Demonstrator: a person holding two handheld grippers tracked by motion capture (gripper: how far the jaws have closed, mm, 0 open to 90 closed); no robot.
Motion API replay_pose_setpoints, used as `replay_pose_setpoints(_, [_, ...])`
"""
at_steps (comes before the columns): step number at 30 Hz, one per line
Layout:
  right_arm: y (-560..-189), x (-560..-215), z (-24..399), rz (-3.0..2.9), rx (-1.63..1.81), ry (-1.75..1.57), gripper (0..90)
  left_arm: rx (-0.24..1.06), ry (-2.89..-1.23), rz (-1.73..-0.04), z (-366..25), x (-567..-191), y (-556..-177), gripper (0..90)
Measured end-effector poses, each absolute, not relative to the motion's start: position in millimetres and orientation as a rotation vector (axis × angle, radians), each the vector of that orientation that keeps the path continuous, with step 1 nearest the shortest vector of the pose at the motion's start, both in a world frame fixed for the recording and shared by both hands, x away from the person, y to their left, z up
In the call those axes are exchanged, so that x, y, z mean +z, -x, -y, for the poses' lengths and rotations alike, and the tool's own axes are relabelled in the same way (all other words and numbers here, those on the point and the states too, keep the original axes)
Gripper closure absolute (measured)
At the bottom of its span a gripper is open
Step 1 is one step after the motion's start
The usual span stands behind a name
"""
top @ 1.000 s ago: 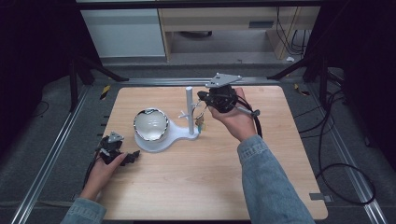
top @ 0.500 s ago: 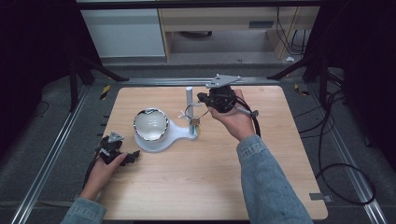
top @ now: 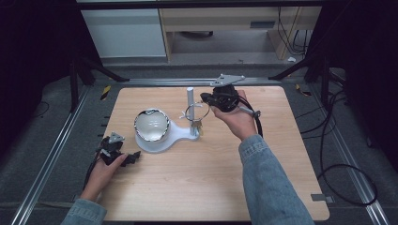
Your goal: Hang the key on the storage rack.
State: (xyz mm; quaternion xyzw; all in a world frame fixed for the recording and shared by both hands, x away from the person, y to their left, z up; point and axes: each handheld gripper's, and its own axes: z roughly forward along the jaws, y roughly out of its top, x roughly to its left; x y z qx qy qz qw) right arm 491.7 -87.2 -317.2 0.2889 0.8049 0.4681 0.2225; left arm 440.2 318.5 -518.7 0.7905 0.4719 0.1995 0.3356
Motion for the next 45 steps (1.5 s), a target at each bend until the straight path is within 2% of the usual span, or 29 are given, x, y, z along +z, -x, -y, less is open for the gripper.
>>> replay_pose_setpoints(9, [-496.3,-324.8,91.9,-2.238,1.316,-0.843,87.3,0.52,-2.062,-1.231,-318.5,-518.7,-440.2,0.0])
replay_pose_setpoints(12, [-498.0,-327.0,94.3,-2.237,1.316,-0.859,81.9,0.52,-2.062,-1.231,-318.5,-518.7,-440.2,0.0])
replay_pose_setpoints(21, [-497.5,-331.2,100.8,-2.211,1.307,-0.89,73.1,0.52,-2.062,-1.231,-318.5,-518.7,-440.2,0.0])
replay_pose_setpoints(23, [-497.2,-333.7,104.1,-2.189,1.29,-0.904,66.2,0.52,-2.062,-1.231,-318.5,-518.7,-440.2,0.0])
replay_pose_setpoints(25, [-497.0,-334.0,105.1,-2.184,1.286,-0.909,64.3,0.52,-2.061,-1.231,-318.4,-518.8,-440.2,0.0])
replay_pose_setpoints(33, [-496.4,-335.4,114.8,-2.144,1.228,-0.98,37.0,0.52,-2.062,-1.231,-318.5,-518.7,-440.3,0.0])
replay_pose_setpoints(45, [-497.6,-343.3,128.0,-2.12,1.22,-1.056,16.2,0.52,-2.061,-1.231,-318.5,-518.8,-440.3,0.0])
